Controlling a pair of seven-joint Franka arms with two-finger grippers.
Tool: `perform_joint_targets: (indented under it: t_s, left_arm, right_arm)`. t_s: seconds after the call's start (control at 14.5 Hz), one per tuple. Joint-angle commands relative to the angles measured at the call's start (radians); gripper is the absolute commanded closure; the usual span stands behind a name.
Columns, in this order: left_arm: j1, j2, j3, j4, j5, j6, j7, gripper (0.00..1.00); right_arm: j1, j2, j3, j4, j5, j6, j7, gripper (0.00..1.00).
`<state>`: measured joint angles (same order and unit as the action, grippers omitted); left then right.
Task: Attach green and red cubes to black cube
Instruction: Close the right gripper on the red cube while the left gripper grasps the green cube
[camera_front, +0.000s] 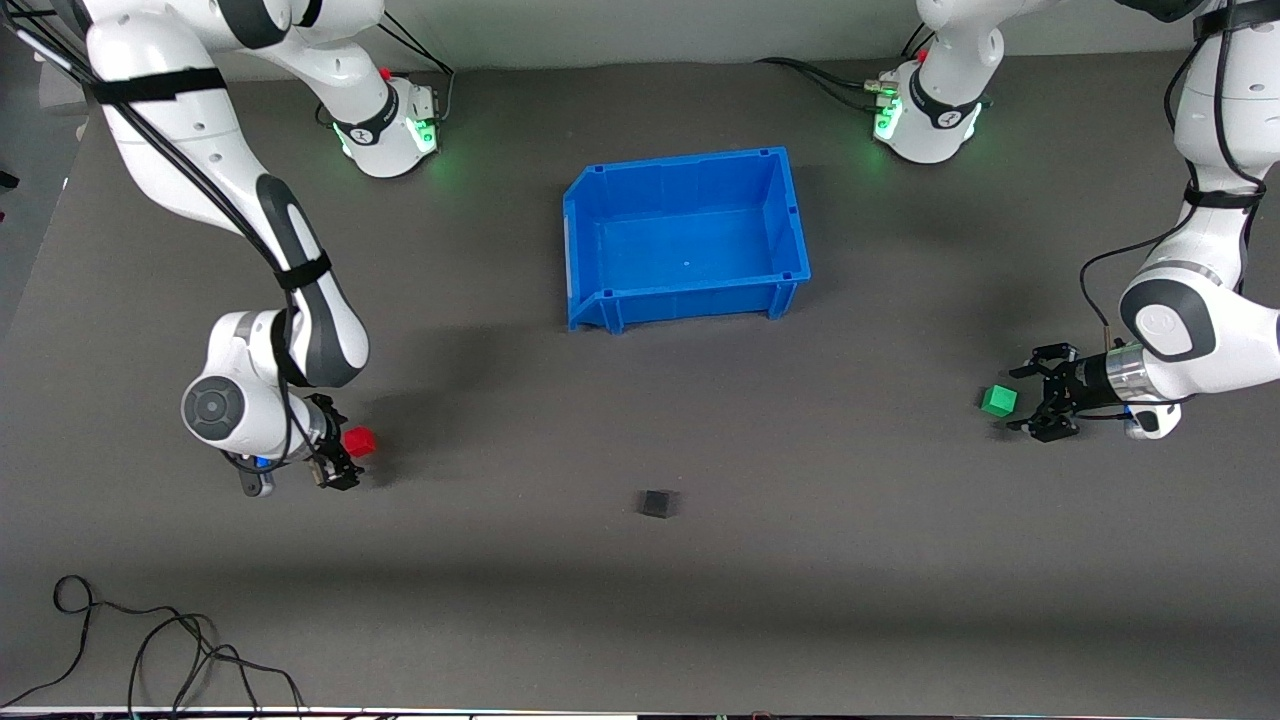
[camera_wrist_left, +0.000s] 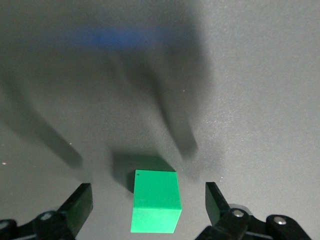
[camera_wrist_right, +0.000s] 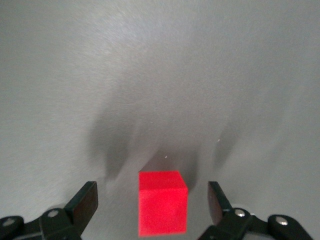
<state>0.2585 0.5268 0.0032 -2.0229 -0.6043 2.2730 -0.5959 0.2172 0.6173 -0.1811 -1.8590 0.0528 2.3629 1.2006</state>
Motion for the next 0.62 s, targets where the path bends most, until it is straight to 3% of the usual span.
perform_joint_targets:
  t_s: [0.0, 0.07, 0.14, 0.28, 0.34, 0.41, 0.55]
  left_arm:
    - [-0.008, -0.017, -0.005, -0.039, -0.048, 0.028, 0.039, 0.0]
    - [-0.008, -0.017, -0.002, -0.042, -0.049, 0.026, 0.048, 0.0]
    - [-0.007, -0.019, -0.005, -0.042, -0.049, 0.026, 0.05, 0.07]
    - [-0.002, -0.019, -0.005, -0.042, -0.049, 0.023, 0.048, 0.53]
    - [-0.001, -0.019, -0.002, -0.04, -0.051, 0.022, 0.047, 0.67]
    - [-0.001, -0.021, -0.002, -0.037, -0.051, 0.02, 0.045, 0.75]
    - [-0.001, -0.025, -0.002, -0.028, -0.051, 0.011, 0.036, 0.75]
  right_arm:
    - [0.007, 0.01, 0.0, 0.011, 0.001, 0.01, 0.01, 0.46]
    - [0.005, 0.009, 0.0, 0.011, 0.001, 0.009, 0.004, 0.63]
    - [0.005, 0.004, 0.0, 0.011, 0.001, 0.009, 0.002, 0.81]
    - [0.007, -0.013, 0.002, 0.012, 0.001, -0.001, 0.004, 0.82]
    - [0.007, -0.021, 0.002, 0.012, 0.001, -0.008, 0.004, 0.83]
    - [0.005, -0.03, 0.002, 0.014, 0.001, -0.017, 0.004, 0.83]
    - [0.005, -0.034, 0.005, 0.02, 0.01, -0.021, 0.017, 0.83]
